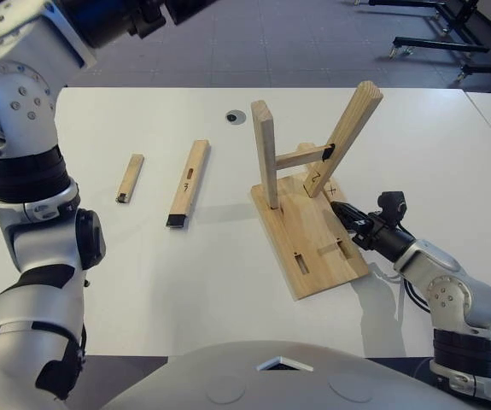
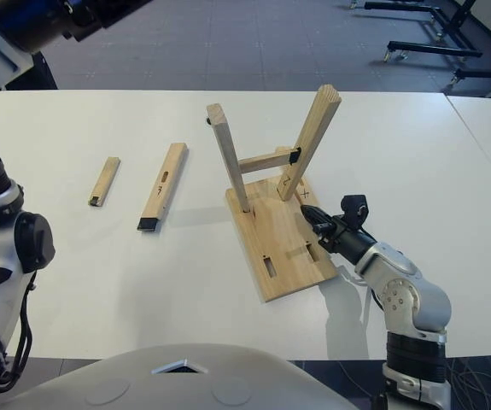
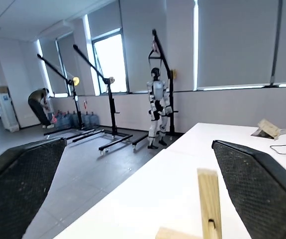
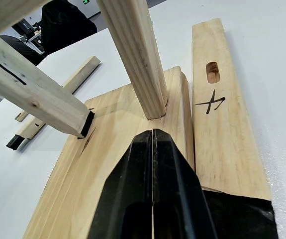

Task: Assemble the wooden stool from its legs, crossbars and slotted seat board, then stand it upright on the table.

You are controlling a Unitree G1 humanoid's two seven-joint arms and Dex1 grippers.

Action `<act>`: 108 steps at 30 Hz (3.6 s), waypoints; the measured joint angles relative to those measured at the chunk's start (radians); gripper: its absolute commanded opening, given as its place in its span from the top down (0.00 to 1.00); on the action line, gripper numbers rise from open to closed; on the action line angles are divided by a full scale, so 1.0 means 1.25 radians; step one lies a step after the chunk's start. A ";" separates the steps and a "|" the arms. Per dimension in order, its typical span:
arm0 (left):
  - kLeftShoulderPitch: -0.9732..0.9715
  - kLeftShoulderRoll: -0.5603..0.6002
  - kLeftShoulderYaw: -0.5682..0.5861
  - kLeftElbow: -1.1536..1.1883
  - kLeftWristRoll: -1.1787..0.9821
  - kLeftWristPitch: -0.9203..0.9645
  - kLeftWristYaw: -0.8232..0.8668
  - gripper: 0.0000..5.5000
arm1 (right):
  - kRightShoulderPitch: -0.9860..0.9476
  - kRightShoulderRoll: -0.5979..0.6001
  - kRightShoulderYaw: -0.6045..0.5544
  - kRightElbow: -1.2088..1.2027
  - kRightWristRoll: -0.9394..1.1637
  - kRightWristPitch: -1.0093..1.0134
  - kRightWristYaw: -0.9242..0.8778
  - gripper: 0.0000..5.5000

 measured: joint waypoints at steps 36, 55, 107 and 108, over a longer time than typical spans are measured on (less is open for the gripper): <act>-0.101 -0.268 -0.027 -0.003 0.190 0.036 0.474 0.02 | -0.099 0.211 0.350 0.058 -0.236 -0.140 -0.196 1.00; -0.214 -0.233 0.007 0.120 0.272 -0.054 0.513 0.02 | -0.146 0.279 0.337 0.144 -0.271 -0.194 -0.220 1.00; 0.035 -0.426 -0.051 0.201 0.305 -0.144 0.530 0.02 | -0.128 0.302 0.338 0.151 -0.281 -0.208 -0.227 1.00; 0.030 -0.424 -0.046 0.204 0.304 -0.144 0.530 0.02 | -0.128 0.302 0.338 0.150 -0.282 -0.209 -0.227 1.00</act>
